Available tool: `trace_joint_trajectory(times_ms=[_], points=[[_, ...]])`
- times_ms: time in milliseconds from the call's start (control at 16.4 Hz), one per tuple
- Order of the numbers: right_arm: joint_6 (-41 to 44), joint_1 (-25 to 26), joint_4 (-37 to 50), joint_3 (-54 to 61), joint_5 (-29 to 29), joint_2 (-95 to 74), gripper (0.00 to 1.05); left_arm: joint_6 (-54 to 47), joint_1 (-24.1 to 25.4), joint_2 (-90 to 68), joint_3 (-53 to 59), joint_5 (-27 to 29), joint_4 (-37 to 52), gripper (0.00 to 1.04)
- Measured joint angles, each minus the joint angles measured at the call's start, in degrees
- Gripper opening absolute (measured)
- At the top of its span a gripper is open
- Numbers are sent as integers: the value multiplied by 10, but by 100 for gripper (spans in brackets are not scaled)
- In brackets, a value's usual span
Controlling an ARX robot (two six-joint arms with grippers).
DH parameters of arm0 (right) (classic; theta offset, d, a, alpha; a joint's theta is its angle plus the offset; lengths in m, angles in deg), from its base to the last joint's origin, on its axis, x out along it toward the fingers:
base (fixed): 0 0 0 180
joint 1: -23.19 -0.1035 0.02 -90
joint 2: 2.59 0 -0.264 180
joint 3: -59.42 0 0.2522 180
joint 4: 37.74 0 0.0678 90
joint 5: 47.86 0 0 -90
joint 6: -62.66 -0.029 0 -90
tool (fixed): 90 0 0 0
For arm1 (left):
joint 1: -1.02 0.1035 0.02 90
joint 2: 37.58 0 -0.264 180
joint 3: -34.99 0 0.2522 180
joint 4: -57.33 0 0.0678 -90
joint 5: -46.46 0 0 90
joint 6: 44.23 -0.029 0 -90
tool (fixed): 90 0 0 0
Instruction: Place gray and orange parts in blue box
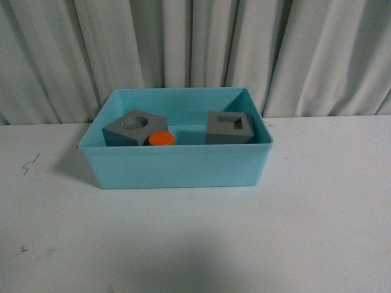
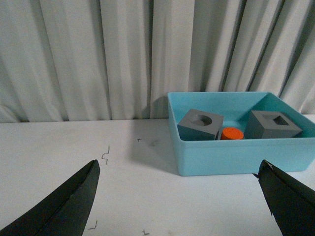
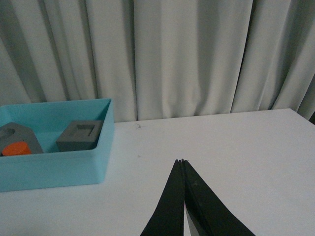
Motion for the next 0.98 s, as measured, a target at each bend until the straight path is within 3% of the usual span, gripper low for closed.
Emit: trace_joint_trajectory(times_ms=[366,549,975], points=[[0,30,-37,12,-31,50,2,0,0,0,0,0,0,98],[1,99,-43,27,-92,75,2,0,0,0,0,0,0,98],[1,101,-126,27,-104,164,2,0,0,0,0,0,0,98]])
